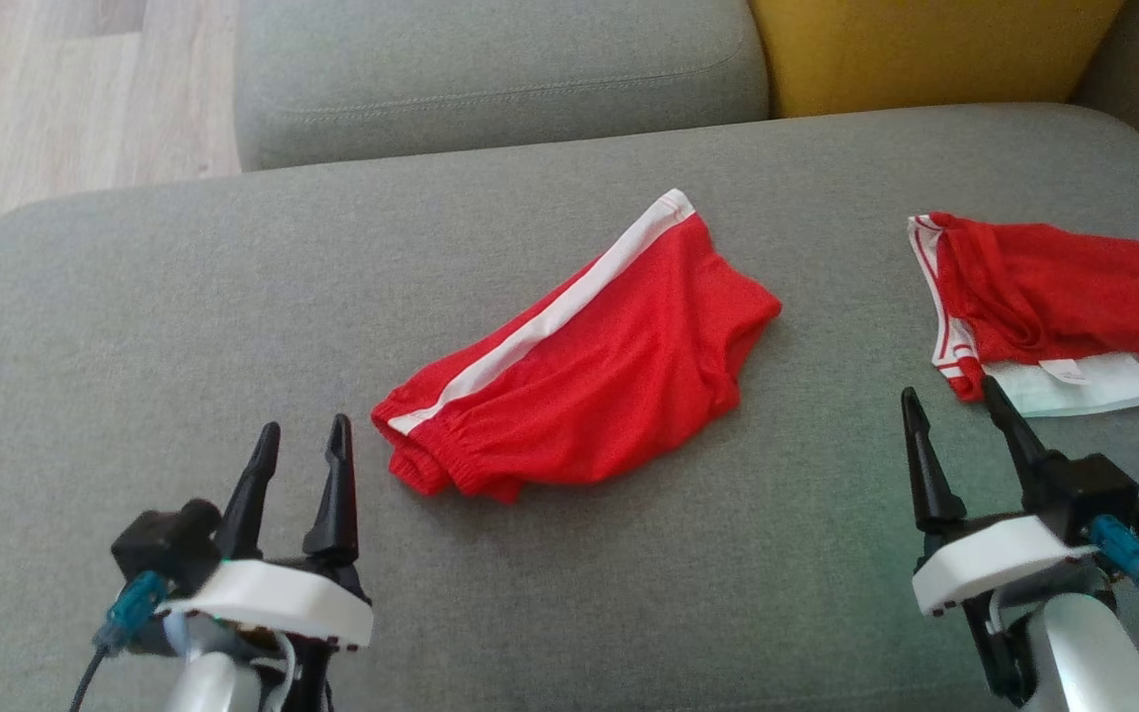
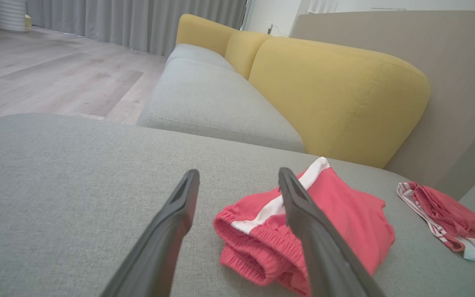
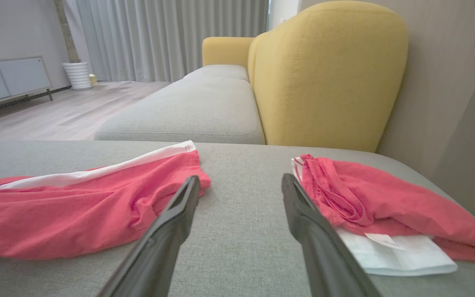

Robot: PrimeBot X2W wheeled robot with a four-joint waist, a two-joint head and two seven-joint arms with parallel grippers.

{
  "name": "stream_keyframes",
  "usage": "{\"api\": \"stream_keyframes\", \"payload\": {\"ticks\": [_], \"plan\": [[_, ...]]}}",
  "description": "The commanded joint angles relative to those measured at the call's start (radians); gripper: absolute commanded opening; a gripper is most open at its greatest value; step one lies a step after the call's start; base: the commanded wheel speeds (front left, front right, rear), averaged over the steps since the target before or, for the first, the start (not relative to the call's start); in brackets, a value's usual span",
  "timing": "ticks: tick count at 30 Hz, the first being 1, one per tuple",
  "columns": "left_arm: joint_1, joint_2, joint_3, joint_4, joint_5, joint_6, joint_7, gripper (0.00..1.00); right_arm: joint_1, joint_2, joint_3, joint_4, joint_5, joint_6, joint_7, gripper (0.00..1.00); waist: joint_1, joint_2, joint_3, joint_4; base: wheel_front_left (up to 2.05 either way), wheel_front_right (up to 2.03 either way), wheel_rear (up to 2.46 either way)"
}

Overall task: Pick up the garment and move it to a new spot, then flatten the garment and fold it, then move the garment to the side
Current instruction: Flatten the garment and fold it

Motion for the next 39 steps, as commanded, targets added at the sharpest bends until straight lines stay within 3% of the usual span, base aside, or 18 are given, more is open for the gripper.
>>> {"api": "stream_keyframes", "payload": {"ticks": [1, 12, 23, 39], "plan": [[-0.039, -0.002, 0.042, -0.033, 0.011, -0.006, -0.012, 1.0, -0.018, 0.001, 0.019, -0.042, -0.015, -0.001, 0.0, 1.0, 0.0, -0.0001, 0.004, 0.005, 0.0, 0.0, 0.0], [-0.083, -0.021, 0.014, -0.009, 0.035, -0.037, -0.012, 1.0, -0.071, 0.039, -0.004, -0.061, 0.018, -0.001, 0.063, 1.0, 0.0, -0.0001, 0.095, 0.075, 0.0, 0.0, 0.0], [-0.14, -0.021, -0.053, -0.004, -0.005, -0.014, -0.012, 1.0, -0.242, 0.053, -0.064, 0.071, 0.362, -0.001, 0.285, 1.0, 0.0, -0.0001, 0.182, 0.17, 0.0, 0.0, 0.0], [-0.216, -0.022, -0.147, -0.028, -0.019, 0.038, -0.012, 1.0, -0.468, 0.054, -0.201, 0.392, 0.363, -0.001, 0.467, 1.0, 0.0, -0.0001, 0.271, 0.278, 0.0, 0.0, 0.0]]}}
